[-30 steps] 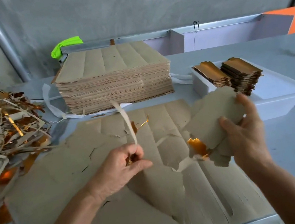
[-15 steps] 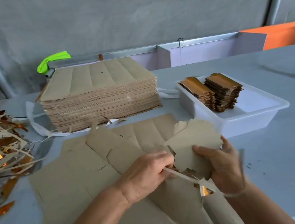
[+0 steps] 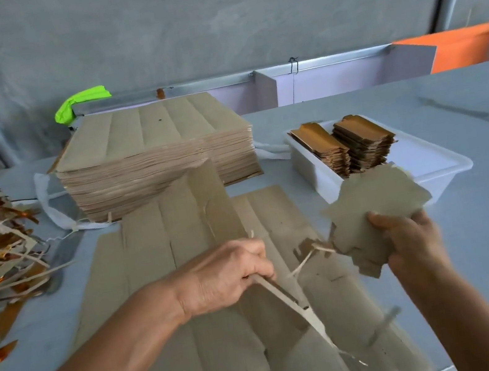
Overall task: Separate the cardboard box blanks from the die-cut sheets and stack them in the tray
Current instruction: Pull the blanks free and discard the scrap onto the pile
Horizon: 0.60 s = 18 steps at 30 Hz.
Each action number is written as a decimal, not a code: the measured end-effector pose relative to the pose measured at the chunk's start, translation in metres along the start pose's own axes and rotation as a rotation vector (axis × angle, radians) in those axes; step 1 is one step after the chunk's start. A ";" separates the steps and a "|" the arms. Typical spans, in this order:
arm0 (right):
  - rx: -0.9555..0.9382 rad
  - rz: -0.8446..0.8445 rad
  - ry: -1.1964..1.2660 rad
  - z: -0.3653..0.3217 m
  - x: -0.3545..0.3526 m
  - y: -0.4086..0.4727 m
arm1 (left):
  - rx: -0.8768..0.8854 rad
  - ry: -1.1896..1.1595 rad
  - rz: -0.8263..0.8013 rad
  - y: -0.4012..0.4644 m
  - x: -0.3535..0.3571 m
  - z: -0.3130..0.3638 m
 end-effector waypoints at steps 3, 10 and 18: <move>-0.101 -0.177 -0.339 0.000 0.002 -0.009 | 0.062 0.061 0.149 -0.006 -0.003 0.000; -0.551 -0.775 -1.172 0.018 0.039 -0.040 | -0.037 -0.301 0.471 -0.026 0.036 -0.004; -0.036 -0.767 -1.093 0.019 0.067 -0.056 | -0.230 -1.072 0.823 -0.027 0.079 0.016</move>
Point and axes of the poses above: each hand's wrist, its own y-axis towards the middle knuckle, its own x-axis out of the palm, z = x × y, the point moved 1 cm from there along y, towards the middle knuckle, and after that the axes turned 4 degrees about -z, right-handed, at the moved point
